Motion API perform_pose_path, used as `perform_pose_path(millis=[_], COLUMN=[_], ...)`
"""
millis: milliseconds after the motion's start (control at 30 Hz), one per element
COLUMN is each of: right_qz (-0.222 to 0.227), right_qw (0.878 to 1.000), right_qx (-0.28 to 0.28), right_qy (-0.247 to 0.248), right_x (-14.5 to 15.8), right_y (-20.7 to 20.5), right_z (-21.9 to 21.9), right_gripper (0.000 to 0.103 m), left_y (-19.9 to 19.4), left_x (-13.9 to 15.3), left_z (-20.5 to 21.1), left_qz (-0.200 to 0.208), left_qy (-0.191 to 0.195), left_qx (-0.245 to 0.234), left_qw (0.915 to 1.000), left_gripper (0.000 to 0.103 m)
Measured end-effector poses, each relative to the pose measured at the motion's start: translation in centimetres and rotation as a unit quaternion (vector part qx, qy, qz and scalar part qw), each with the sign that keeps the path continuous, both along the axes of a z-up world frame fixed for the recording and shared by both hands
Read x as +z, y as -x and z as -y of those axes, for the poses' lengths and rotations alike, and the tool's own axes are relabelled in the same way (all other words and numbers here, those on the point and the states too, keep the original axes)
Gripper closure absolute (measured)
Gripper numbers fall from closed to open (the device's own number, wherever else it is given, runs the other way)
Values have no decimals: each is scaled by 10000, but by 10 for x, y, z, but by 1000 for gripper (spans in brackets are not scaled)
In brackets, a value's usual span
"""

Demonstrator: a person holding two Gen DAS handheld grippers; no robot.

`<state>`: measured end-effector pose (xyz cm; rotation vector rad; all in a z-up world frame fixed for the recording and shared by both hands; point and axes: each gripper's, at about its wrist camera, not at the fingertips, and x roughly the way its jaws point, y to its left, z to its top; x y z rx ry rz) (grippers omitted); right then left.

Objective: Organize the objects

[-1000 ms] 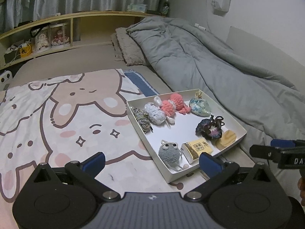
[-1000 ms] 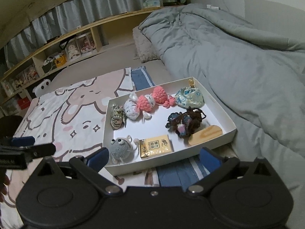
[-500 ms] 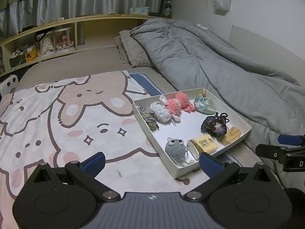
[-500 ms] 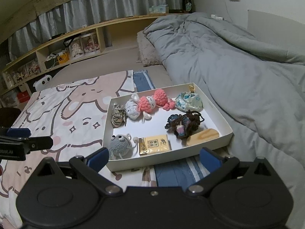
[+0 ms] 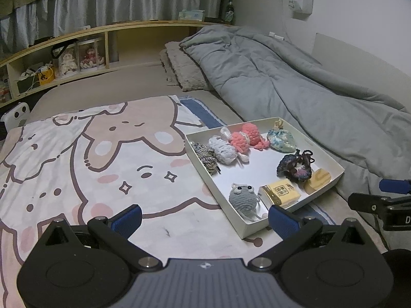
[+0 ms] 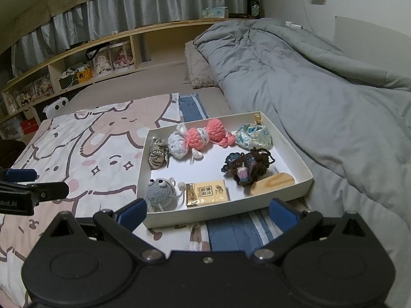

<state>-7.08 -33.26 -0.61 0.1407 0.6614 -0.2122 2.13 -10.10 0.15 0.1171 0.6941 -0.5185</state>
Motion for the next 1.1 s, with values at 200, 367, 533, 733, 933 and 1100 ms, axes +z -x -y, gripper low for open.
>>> perform_pose_path(millis=[200,367,533,733,933,1100], right_qz=[17,23,28,38,42,40], right_qw=[10000,10000,10000,10000,10000,10000], right_qx=[-1,6,2,10,10,11], right_qy=[-14,8,14,9,10,9], right_x=[0,1,1,2,3,2], right_y=[2,3,3,3,3,3], right_z=[0,-1,-1,-1,-1,-1], right_gripper=[0,0,0,0,0,0], left_y=[1,2,3,4,5,5], left_x=[2,2,3,3,4,4], left_z=[-2,-4,-5,-4,-2,-2], left_qz=[54,38,57,69,88,91], left_qy=[-45,-7,-5,-18,-36,-36], left_qx=[93,130,120,120,111,111], left_qw=[9999,9999,9999,9999,9999,9999], left_gripper=[0,0,0,0,0,0])
